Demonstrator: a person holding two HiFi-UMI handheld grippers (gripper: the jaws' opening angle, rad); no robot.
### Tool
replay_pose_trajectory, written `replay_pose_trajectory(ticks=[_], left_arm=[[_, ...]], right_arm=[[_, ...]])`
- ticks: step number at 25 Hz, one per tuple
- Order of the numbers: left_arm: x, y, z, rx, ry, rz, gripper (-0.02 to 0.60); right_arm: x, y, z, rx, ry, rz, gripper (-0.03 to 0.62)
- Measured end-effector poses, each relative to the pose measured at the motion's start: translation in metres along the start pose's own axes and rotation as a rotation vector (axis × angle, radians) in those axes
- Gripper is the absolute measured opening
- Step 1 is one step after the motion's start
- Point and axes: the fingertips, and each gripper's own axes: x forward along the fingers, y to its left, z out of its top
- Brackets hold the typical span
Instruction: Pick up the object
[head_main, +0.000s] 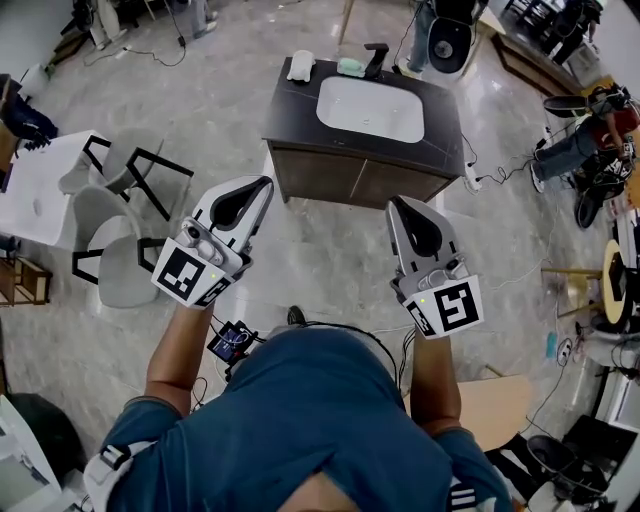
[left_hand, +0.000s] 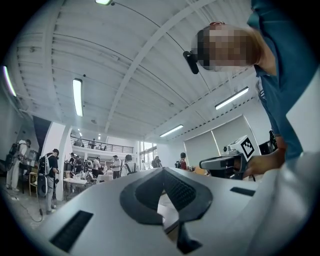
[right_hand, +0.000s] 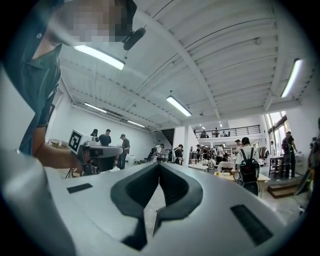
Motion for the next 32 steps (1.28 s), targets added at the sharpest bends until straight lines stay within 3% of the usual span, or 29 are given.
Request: replay_pose_trajectory(ticks=[9, 32], left_arm=[[0.011, 0.035, -0.011, -0.013, 0.005, -0.015, 0.005], [0.138, 0.106, -0.057, 0.001, 0.051, 0.073, 0.005]], right_arm=[[0.032, -0.008, -0.007, 0.0, 0.012, -0.017, 0.015], [0.127, -0.136, -0.045, 0.037, -0.014, 0.094, 0.014]])
